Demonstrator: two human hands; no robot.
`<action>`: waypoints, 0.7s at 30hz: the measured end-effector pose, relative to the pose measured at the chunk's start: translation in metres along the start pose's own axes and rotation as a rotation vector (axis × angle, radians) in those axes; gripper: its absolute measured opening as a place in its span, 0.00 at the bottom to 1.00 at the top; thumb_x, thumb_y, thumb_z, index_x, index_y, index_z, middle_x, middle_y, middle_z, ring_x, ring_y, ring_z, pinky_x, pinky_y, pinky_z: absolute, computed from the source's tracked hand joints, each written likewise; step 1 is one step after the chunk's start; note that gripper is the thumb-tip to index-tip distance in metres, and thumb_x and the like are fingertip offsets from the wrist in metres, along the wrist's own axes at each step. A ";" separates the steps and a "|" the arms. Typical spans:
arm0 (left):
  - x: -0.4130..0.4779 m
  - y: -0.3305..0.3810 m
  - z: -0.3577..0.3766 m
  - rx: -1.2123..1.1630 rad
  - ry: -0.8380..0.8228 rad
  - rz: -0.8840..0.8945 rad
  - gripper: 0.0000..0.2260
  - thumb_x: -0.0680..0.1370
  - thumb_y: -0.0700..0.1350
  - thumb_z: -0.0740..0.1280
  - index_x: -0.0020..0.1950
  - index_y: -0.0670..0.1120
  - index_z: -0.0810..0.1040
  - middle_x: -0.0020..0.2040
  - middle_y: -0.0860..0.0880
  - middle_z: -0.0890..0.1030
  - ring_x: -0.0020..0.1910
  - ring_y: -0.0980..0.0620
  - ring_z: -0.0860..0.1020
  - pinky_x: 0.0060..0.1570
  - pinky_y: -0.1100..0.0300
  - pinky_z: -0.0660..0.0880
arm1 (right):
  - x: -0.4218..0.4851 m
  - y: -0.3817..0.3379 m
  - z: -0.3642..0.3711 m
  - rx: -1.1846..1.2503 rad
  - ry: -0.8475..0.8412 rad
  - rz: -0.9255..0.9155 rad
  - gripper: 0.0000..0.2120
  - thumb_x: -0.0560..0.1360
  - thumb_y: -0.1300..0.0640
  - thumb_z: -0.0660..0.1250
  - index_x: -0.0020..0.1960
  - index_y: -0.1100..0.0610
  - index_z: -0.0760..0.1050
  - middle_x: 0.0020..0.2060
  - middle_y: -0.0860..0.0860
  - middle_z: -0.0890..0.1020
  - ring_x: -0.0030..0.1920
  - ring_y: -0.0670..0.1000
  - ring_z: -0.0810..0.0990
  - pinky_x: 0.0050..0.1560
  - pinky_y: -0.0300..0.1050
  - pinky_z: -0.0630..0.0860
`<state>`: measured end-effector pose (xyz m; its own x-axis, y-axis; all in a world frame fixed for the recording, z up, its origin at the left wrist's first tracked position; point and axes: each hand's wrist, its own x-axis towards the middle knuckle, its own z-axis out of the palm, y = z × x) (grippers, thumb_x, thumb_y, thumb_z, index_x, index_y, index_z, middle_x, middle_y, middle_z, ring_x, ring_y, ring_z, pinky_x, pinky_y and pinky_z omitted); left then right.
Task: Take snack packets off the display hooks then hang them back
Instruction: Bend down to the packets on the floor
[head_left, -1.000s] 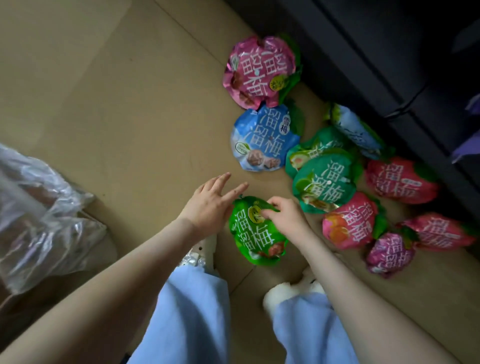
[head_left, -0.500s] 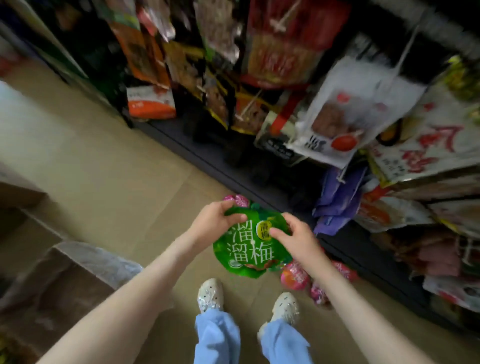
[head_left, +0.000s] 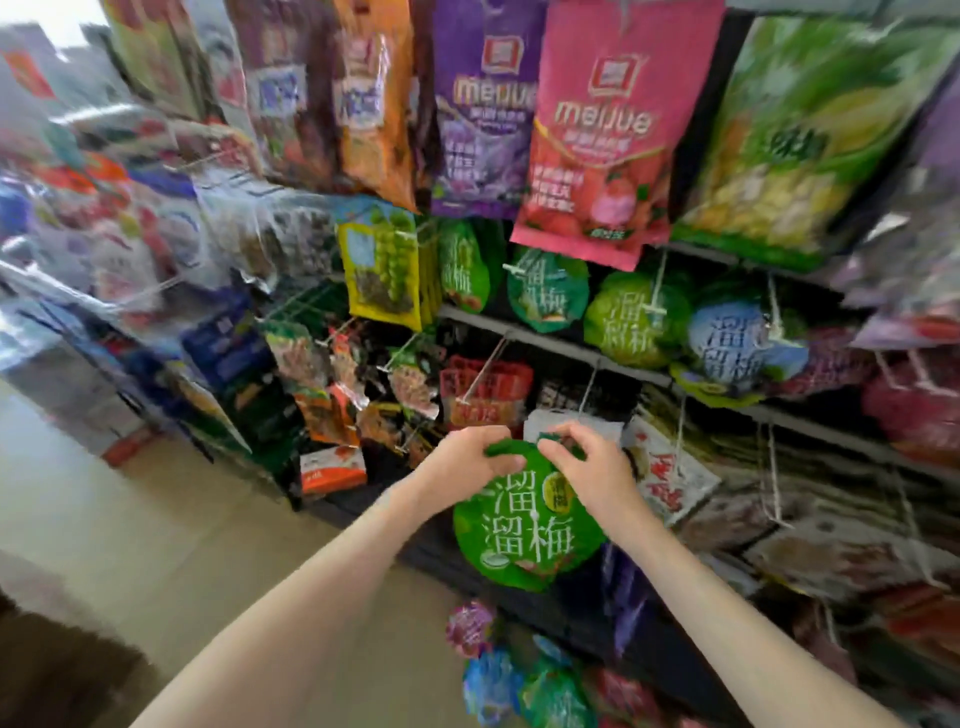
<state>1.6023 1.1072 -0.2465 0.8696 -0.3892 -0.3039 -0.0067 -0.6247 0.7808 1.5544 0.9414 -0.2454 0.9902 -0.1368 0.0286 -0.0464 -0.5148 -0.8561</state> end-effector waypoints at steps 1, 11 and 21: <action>0.000 0.009 -0.003 0.018 0.004 0.023 0.26 0.74 0.53 0.69 0.70 0.46 0.70 0.66 0.49 0.74 0.62 0.50 0.75 0.62 0.55 0.72 | 0.001 -0.004 -0.007 0.007 0.009 -0.007 0.01 0.76 0.54 0.67 0.45 0.50 0.75 0.39 0.41 0.78 0.42 0.42 0.76 0.40 0.32 0.67; 0.041 0.041 -0.068 0.036 0.027 0.198 0.10 0.77 0.53 0.65 0.52 0.48 0.78 0.48 0.45 0.83 0.44 0.45 0.82 0.48 0.47 0.79 | 0.064 -0.049 -0.012 0.067 0.193 0.007 0.01 0.75 0.55 0.68 0.45 0.52 0.78 0.41 0.45 0.80 0.44 0.44 0.78 0.43 0.33 0.71; 0.093 0.013 -0.150 0.092 0.089 0.177 0.23 0.78 0.52 0.65 0.70 0.44 0.69 0.57 0.44 0.79 0.44 0.50 0.76 0.50 0.51 0.76 | 0.129 -0.091 0.056 0.145 0.249 0.088 0.01 0.76 0.55 0.67 0.46 0.52 0.76 0.42 0.48 0.80 0.45 0.47 0.79 0.48 0.43 0.74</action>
<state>1.7575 1.1644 -0.1827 0.8911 -0.4394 -0.1134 -0.2048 -0.6125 0.7635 1.6932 1.0178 -0.1928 0.9196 -0.3880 0.0609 -0.0941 -0.3681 -0.9250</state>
